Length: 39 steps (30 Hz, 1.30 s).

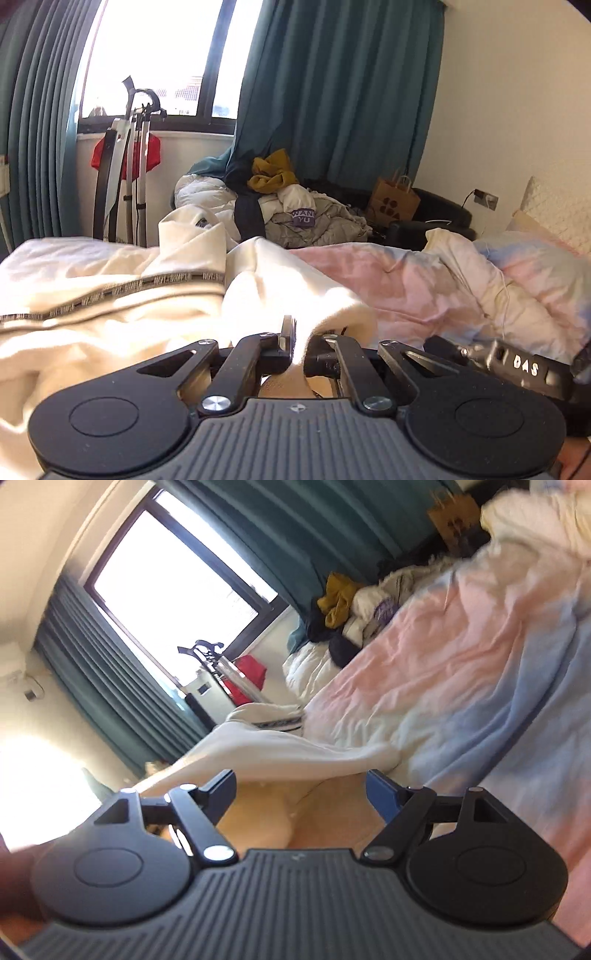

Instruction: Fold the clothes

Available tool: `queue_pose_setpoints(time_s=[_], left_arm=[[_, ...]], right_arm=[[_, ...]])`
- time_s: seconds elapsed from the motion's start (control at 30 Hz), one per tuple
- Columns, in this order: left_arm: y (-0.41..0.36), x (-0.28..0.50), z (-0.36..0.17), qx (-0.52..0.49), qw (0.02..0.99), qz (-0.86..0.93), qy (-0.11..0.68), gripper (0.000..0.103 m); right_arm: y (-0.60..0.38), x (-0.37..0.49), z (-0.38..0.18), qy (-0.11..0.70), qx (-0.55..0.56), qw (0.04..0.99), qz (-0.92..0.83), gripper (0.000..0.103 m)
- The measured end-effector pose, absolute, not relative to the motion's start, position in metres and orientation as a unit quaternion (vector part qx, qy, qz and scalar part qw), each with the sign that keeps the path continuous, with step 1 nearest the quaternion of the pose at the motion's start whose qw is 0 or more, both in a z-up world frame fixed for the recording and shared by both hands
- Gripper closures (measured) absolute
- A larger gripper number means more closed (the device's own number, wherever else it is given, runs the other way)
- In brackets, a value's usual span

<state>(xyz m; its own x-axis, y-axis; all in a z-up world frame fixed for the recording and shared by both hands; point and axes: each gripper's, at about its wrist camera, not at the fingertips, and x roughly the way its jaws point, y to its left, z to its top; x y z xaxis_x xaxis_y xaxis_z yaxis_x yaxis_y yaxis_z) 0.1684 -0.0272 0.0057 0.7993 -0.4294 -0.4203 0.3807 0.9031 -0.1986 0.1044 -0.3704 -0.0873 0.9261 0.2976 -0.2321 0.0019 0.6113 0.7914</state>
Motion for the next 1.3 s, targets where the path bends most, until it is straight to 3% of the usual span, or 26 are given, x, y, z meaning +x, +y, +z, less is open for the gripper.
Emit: queue_pose_setpoints(time_s=[0.23, 0.37, 0.53, 0.7, 0.77, 0.83, 1.07, 1.17, 1.23, 1.3], left_arm=[[0.046, 0.15, -0.023, -0.186, 0.935, -0.194, 0.231, 0.101], [0.086, 0.149, -0.035, -0.259, 0.92, -0.185, 0.228, 0.101], [0.107, 0.158, -0.038, -0.268, 0.916, -0.194, 0.227, 0.1], [0.117, 0.171, -0.049, -0.282, 0.908, -0.206, 0.233, 0.1], [0.113, 0.18, -0.052, -0.285, 0.904, -0.211, 0.237, 0.1], [0.111, 0.185, -0.055, -0.285, 0.902, -0.218, 0.24, 0.1], [0.085, 0.19, -0.058, -0.266, 0.898, -0.247, 0.247, 0.098], [0.064, 0.196, -0.062, -0.267, 0.89, -0.264, 0.259, 0.081], [0.052, 0.192, -0.063, -0.253, 0.889, -0.279, 0.26, 0.077], [0.039, 0.184, -0.064, -0.234, 0.889, -0.296, 0.258, 0.067]], right_arm=[[-0.371, 0.13, -0.149, 0.217, 0.665, 0.7, 0.146, 0.023], [-0.356, 0.168, -0.159, 0.266, 0.65, 0.699, 0.134, 0.023], [-0.351, 0.202, -0.164, 0.279, 0.626, 0.718, 0.122, 0.024], [-0.35, 0.227, -0.164, 0.271, 0.603, 0.742, 0.112, 0.053], [-0.349, 0.237, -0.164, 0.268, 0.594, 0.751, 0.108, 0.078], [-0.355, 0.238, -0.16, 0.26, 0.581, 0.766, 0.092, 0.092], [-0.389, 0.207, -0.109, 0.148, 0.554, 0.815, 0.088, 0.094], [-0.408, 0.186, -0.083, 0.101, 0.527, 0.84, 0.077, 0.094], [-0.423, 0.17, -0.068, 0.076, 0.514, 0.852, 0.064, 0.094], [-0.44, 0.156, -0.059, 0.058, 0.512, 0.855, 0.051, 0.094]])
